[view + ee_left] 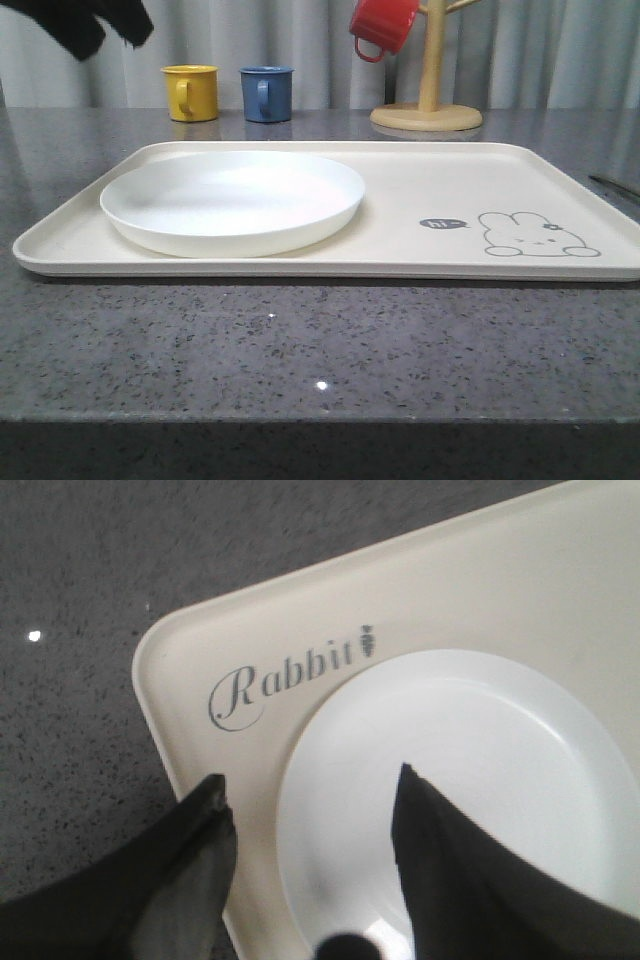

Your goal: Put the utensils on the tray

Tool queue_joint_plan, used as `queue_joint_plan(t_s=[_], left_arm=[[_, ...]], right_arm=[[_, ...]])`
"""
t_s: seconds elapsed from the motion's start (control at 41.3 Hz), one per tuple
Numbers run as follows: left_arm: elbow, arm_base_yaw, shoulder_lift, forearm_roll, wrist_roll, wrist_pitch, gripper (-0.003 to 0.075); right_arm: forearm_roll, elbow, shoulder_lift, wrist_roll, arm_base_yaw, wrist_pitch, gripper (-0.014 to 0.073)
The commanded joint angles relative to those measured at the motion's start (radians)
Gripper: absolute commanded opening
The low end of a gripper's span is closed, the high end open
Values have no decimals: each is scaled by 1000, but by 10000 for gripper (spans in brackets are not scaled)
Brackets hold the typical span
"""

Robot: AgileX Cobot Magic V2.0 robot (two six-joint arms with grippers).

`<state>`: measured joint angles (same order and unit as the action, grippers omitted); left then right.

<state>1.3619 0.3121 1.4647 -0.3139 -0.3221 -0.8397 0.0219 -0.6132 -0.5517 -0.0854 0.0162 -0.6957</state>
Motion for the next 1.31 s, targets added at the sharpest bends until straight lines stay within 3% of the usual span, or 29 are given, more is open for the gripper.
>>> queue_joint_plan(t_s=[0.0,0.145,0.315,0.75,1.041,1.283], left_arm=[[31,92,-115,62,0,-18,358],[14,228,-224,233,105,-60,358],[-117,338,-390,417,253,-38,358],[-491,357,-798,397,254,44,358],[-554,357,-892,381,254,62,356],[-554,357,-892,381,254,64,355]], right_arm=[[10,-23,-10,-2,-8,65,440],[10,-23,-10,-2,-8,65,440],[10,-23,-10,-2,-8,65,440],[10,-23,-10,-2,-8,62,440],[-22,-40,-16,1,4,28,440],[-22,-191,-186,16,53,-186,440]])
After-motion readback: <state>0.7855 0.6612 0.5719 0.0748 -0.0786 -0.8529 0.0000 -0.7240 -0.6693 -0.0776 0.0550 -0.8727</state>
